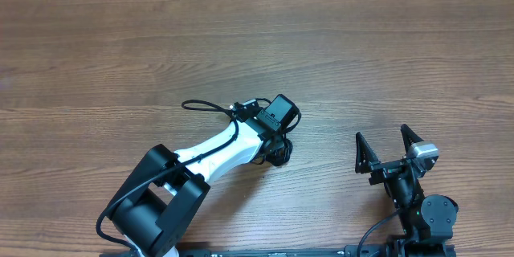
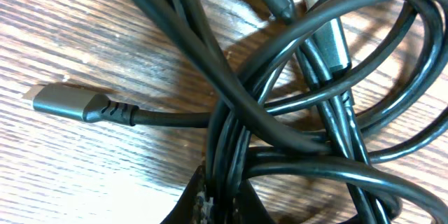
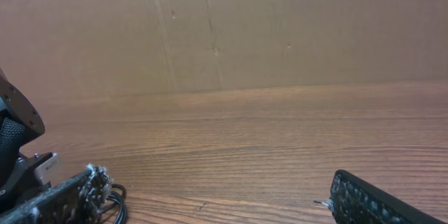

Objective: Untangle cables
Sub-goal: 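Lift the cable bundle with the left gripper and move the right gripper in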

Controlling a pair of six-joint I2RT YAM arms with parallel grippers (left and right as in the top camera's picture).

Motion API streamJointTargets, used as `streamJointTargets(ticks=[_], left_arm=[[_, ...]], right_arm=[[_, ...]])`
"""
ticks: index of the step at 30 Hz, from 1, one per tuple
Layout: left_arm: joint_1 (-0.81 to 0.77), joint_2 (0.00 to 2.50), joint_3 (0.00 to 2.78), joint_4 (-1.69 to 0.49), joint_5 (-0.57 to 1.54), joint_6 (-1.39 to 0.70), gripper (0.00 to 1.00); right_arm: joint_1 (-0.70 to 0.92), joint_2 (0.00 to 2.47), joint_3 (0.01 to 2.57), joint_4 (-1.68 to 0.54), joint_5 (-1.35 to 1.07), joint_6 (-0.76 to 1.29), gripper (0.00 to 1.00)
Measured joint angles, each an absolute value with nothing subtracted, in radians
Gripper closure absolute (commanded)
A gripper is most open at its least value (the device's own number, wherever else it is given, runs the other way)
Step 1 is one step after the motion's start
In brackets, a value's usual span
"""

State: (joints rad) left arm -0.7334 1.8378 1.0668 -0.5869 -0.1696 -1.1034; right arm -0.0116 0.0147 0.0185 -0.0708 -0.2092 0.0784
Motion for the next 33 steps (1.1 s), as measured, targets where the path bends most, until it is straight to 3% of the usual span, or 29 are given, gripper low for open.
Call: streamJointTargets(ticks=[4, 7, 18, 26, 33], left_arm=[[-0.733, 1.838, 1.067, -0.600, -0.170, -1.068, 0.96], [-0.734, 1.818, 1.067, -0.659, -0.194, -0.907, 0.96], [-0.734, 1.296, 1.068, -0.756, -0.251, -0.289, 0.96], [-0.733, 1.064, 1.068, -0.786, -0.240, -0.109, 0.96], [-0.734, 0.935, 1.068, -0.829, -0.095, 0.126, 0.96]], right_arm=[[-0.012, 0.015, 0.019, -0.070, -0.210, 0.078, 0.00], [-0.011, 0.015, 0.019, -0.070, -0.210, 0.078, 0.00], [-0.012, 0.015, 0.019, -0.071, -0.210, 0.078, 0.00], [-0.012, 0.015, 0.019, -0.070, -0.210, 0.078, 0.00], [-0.012, 0.015, 0.019, -0.070, -0.234, 0.097, 0.00]])
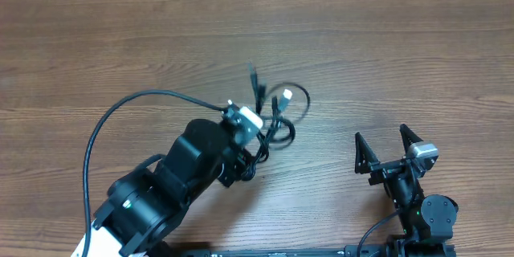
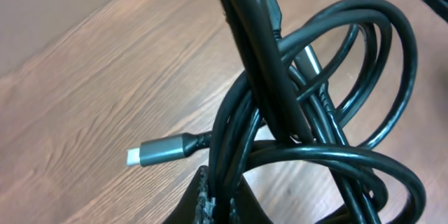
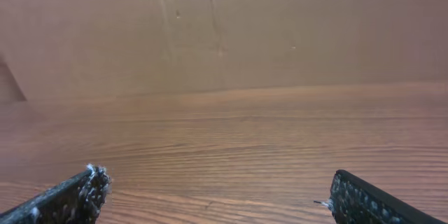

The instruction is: Untangle cables

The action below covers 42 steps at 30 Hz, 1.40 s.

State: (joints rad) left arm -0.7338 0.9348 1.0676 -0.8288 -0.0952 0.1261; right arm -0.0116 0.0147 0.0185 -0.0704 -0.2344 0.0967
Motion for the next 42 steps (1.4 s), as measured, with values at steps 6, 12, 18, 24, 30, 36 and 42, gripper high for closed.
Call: streamJointTargets(ticks=[6, 12, 18, 24, 30, 36, 42], left_arm=[[-0.734, 0.905, 1.068, -0.834, -0.007, 0.244, 0.96], [-0.734, 0.905, 1.068, -0.759, 0.008, 0.173, 0.96], [-0.734, 0.905, 1.068, -0.755, 0.043, 0.139, 0.96], [-0.734, 0.905, 1.067, -0.653, 0.062, -0.003, 0.96], [-0.734, 0.905, 1.067, -0.558, 0.069, -0.189, 0.96], [-0.734, 0.932, 1.067, -0.552, 0.072, -0.413, 0.96], [-0.734, 0.977, 1.067, -0.553, 0.080, -0.546, 0.96]], right_arm=[[-0.012, 0.015, 0.019, -0.064, -0.417, 0.365, 0.00], [-0.012, 0.016, 0.065, -0.175, -0.533, 0.434, 0.00], [-0.012, 0.072, 0.278, -0.348, -0.555, 0.440, 0.00], [-0.012, 0.387, 0.528, -0.496, -0.673, 0.358, 0.00], [-0.012, 0.667, 0.762, -0.625, -0.833, 0.318, 0.00], [-0.012, 0.752, 0.778, -0.478, -1.220, 0.293, 0.08], [-0.012, 0.753, 0.778, -0.478, -1.335, 0.237, 0.16]])
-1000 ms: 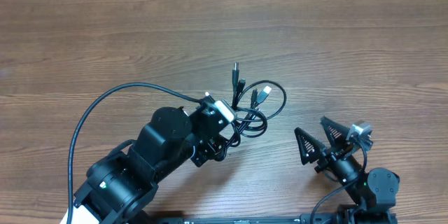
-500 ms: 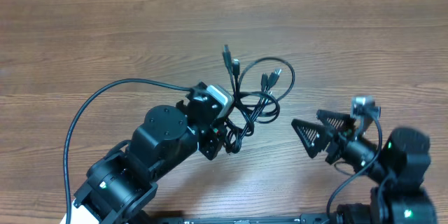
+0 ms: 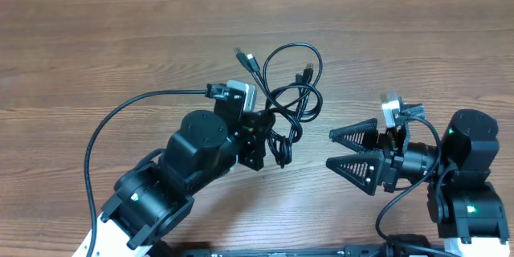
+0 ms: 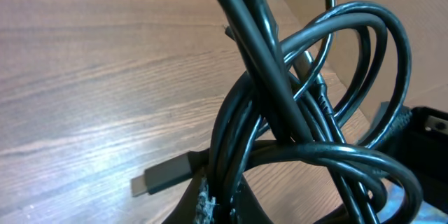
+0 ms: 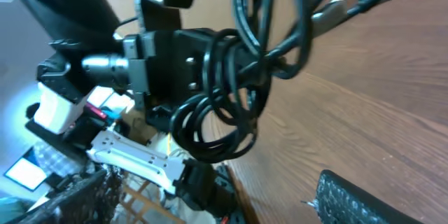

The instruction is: Untangle cables

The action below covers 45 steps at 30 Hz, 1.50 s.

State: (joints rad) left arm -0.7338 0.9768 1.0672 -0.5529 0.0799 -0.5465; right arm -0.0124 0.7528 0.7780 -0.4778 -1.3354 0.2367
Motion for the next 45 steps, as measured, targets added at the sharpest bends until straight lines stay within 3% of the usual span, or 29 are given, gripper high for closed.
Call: streamJointTargets(ticks=[11, 12, 15, 22, 26, 37, 45], left_arm=[[-0.734, 0.994, 1.067, -0.567, 0.285, -0.417, 0.96], [-0.734, 0.994, 1.067, -0.579, 0.295, -0.400, 0.96], [-0.734, 0.994, 1.067, -0.608, 0.308, -0.362, 0.96], [-0.734, 0.995, 1.067, -0.629, 0.316, -0.324, 0.96], [-0.757, 0.996, 1.067, -0.635, 0.316, -0.287, 0.96], [-0.766, 0.999, 1.067, -0.620, 0.315, -0.232, 0.96], [-0.767, 1.002, 1.067, -0.583, 0.312, -0.098, 0.96]], right_arm=[[-0.012, 0.753, 0.778, -0.530, -1.191, 0.224, 0.16], [-0.012, 0.753, 0.778, -0.530, -1.178, 0.224, 0.20], [-0.012, 0.753, 0.778, -0.525, -1.162, 0.234, 0.54], [-0.012, 0.753, 0.779, -0.519, -1.151, 0.240, 0.73], [-0.012, 0.753, 0.779, -0.521, -1.152, 0.239, 0.96], [-0.012, 0.753, 0.779, -0.582, -1.098, 0.237, 0.96], [-0.005, 0.750, 0.783, -0.735, -0.910, 0.234, 0.96]])
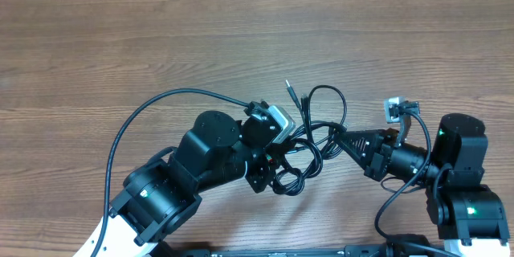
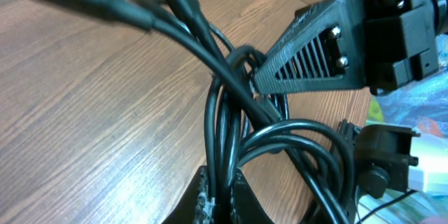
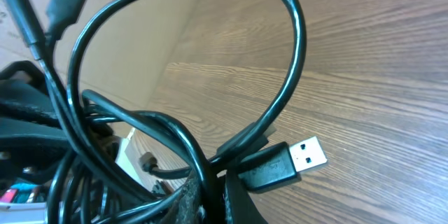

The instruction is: Untangle cables

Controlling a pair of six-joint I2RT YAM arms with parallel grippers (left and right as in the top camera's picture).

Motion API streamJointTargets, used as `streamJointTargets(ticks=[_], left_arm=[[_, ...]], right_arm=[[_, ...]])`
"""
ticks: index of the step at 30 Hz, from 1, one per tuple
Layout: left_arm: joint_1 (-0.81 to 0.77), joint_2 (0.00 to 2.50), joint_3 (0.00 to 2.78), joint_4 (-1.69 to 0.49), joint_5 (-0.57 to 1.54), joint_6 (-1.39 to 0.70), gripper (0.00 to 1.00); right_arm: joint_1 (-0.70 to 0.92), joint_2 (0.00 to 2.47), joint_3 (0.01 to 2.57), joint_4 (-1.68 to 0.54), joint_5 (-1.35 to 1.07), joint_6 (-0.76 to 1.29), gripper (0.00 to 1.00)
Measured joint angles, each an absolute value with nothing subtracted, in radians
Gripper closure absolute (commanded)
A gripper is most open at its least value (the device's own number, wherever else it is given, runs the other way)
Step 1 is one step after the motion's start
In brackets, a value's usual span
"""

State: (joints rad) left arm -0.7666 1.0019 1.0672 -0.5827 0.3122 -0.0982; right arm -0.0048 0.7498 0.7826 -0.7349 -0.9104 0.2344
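A tangle of black cables (image 1: 309,140) hangs between the two arms, just above the table. My left gripper (image 1: 273,173) is shut on several strands at the tangle's lower left; the wrist view shows them pinched between its fingers (image 2: 218,189). From the right, my right gripper (image 1: 337,138) is shut on one strand of the tangle (image 3: 213,192). A USB-A plug (image 3: 294,161) sticks out just beside its fingers. A wide loop (image 3: 231,49) arches above them. Two more plugs hang at the upper left, and one thin plug (image 1: 289,90) points away from the arms.
The wooden table (image 1: 161,40) runs wide to the left and back. A cardboard wall closes the far edge. The left arm's own black lead (image 1: 161,100) loops out over the table on the left.
My right gripper was open a little to the right of the tangle; now it is shut on one strand. My left gripper, still holding the bundle, has shifted right and toward the near edge.
First my left gripper was shut on the cable bundle lying on the table, with the right gripper open at the near right. Then the bundle was held up, the right arm unmoved. Later the right gripper faced the tangle, open. Now both grippers hold it.
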Motion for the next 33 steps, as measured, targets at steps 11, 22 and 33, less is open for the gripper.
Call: streamJointTargets(ticks=[11, 22, 33], left_arm=[[-0.776, 0.914, 1.067, -0.460, 0.153, -0.042, 0.96], [-0.777, 0.878, 1.067, -0.395, 0.136, 0.033, 0.96], [-0.777, 0.878, 1.067, -0.434, 0.146, 0.018, 0.96]], right_arm=[[-0.007, 0.752, 0.785, -0.845, -0.801, 0.060, 0.96], [-0.007, 0.752, 0.785, -0.872, -0.783, -0.078, 0.00], [-0.007, 0.752, 0.785, -0.624, -0.966, 0.202, 0.00]])
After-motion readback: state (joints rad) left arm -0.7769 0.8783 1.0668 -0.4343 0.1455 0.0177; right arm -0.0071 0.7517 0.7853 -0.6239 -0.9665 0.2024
